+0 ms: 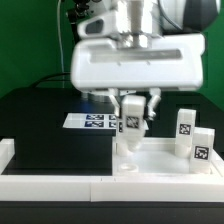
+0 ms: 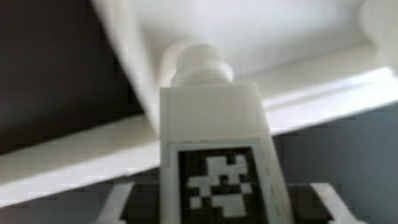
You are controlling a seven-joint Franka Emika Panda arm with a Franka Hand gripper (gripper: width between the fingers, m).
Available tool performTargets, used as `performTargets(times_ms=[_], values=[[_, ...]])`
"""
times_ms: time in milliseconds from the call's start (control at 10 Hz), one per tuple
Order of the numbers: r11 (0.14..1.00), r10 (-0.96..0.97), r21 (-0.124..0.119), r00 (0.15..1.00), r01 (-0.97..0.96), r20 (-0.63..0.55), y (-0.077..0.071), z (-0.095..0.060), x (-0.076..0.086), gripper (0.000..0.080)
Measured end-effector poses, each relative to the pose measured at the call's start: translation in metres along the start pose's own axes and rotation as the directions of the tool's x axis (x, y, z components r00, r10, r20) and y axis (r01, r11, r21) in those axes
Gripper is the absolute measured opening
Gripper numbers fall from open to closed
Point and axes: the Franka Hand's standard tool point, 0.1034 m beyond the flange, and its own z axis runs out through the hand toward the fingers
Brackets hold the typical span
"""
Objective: Assemble square table
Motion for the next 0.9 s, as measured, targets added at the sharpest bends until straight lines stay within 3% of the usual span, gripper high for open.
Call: performTargets(times_ms=[400,600,900], values=[[1.0,-0.01,-0.004,1.0,0.01,-0.001,0.0043,-0.0004,0.0014,0.0287],[1.0,-0.006,-0.02,0.998,0.005,-0.064,0.0077,0.0006,0.0046,0.0287],[1.0,0.0,-0.022,0.994,-0.002,-0.111,0.0038,-0.0008,0.0103,0.0287]])
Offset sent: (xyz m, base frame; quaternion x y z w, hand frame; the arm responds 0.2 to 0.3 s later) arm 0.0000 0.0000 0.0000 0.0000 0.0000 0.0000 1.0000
